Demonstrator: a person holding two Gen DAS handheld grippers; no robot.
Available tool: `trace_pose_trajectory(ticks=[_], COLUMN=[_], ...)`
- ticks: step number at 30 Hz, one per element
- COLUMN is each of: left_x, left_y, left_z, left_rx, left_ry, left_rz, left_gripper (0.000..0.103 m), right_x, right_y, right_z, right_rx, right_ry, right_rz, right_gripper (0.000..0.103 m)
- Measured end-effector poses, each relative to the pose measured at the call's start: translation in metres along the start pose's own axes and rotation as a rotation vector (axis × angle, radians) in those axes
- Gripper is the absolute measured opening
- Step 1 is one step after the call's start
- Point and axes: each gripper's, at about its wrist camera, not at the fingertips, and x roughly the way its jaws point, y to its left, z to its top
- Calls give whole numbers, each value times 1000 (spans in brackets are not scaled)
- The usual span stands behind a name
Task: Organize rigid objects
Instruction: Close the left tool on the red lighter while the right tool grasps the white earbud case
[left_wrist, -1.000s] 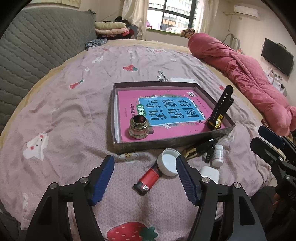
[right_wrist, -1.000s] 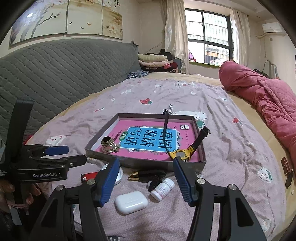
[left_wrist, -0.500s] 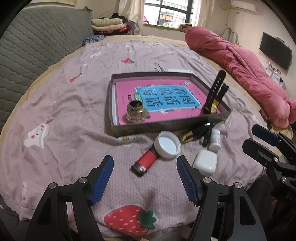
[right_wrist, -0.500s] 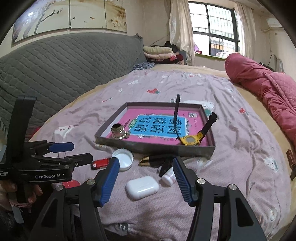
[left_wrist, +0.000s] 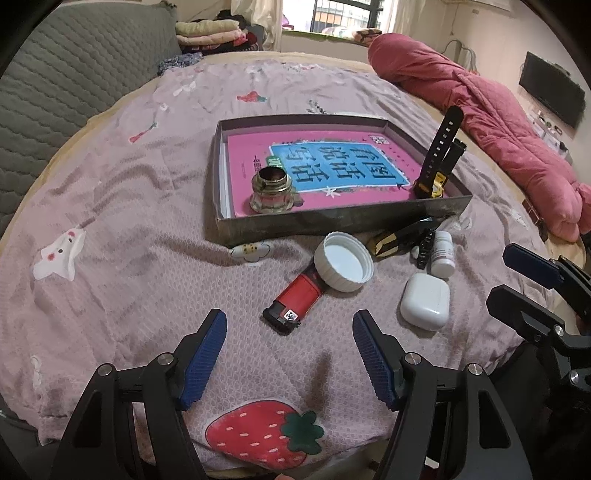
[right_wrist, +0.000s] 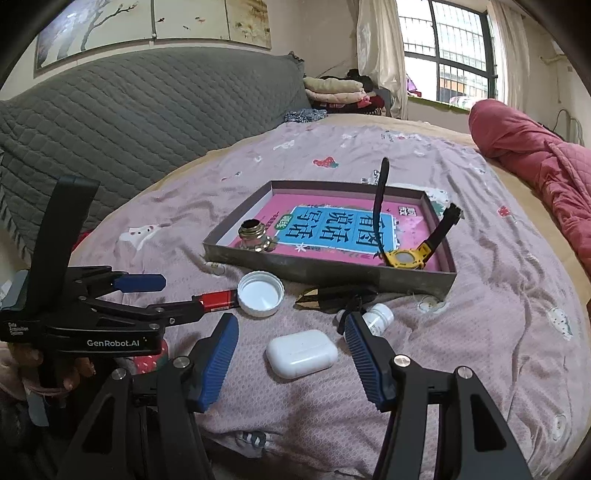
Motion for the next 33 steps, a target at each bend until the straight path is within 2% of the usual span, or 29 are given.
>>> trace_pose_trajectory(ticks=[14,23,29,33], left_x=[20,30,39,43], left_y=[3,4,7,11], left_z=[2,5,8,12], left_rx=[-8,3,1,-14], left_ry=[57,74,83,89], left_rz=[-12,-11,17,1], left_gripper=[72,72,72,72], right_x=[18,29,38,43], right_y=[-5,-10,-15,-18], right_z=[-10,-16,-19,-19], right_rx=[7,13,13,3], right_ry=[52,85,103,110], right_rz=[37,51,58,57], right_gripper=[60,60,60,60])
